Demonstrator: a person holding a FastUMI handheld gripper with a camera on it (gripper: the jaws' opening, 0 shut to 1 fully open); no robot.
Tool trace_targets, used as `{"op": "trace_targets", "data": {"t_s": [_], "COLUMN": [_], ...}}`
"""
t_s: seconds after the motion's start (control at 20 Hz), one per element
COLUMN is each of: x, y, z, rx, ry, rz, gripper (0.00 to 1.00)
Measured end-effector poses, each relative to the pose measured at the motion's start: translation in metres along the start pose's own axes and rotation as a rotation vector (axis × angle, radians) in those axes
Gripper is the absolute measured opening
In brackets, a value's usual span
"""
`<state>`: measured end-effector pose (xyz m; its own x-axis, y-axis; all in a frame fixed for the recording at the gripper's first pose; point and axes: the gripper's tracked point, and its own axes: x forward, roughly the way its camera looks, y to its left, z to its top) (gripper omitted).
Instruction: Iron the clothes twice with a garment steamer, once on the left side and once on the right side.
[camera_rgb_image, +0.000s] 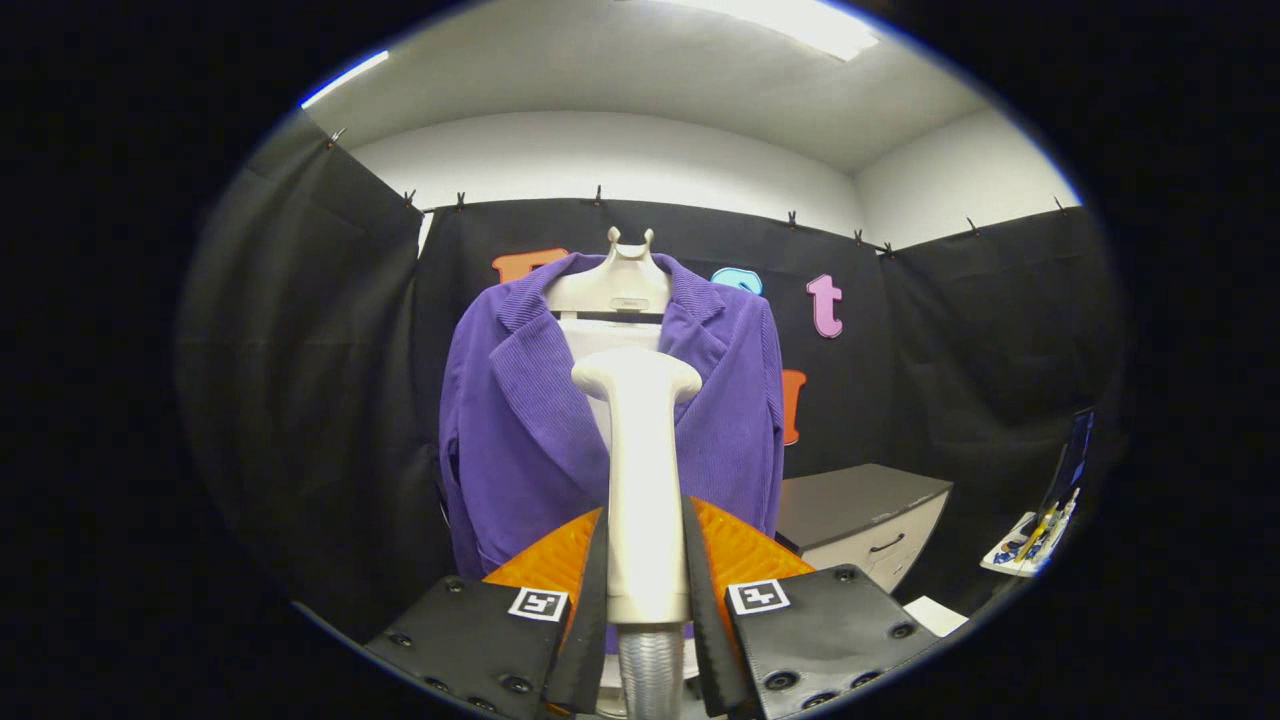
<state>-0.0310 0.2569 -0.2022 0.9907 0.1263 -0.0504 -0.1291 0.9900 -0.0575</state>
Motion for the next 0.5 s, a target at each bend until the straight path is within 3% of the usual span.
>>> {"op": "trace_targets", "data": {"t_s": [0.5], "x": [0.01], "y": [0.077], "z": [0.014], "rx": [-0.028], "ry": [-0.027], "rz": [0.125], "gripper": [0.45]}}
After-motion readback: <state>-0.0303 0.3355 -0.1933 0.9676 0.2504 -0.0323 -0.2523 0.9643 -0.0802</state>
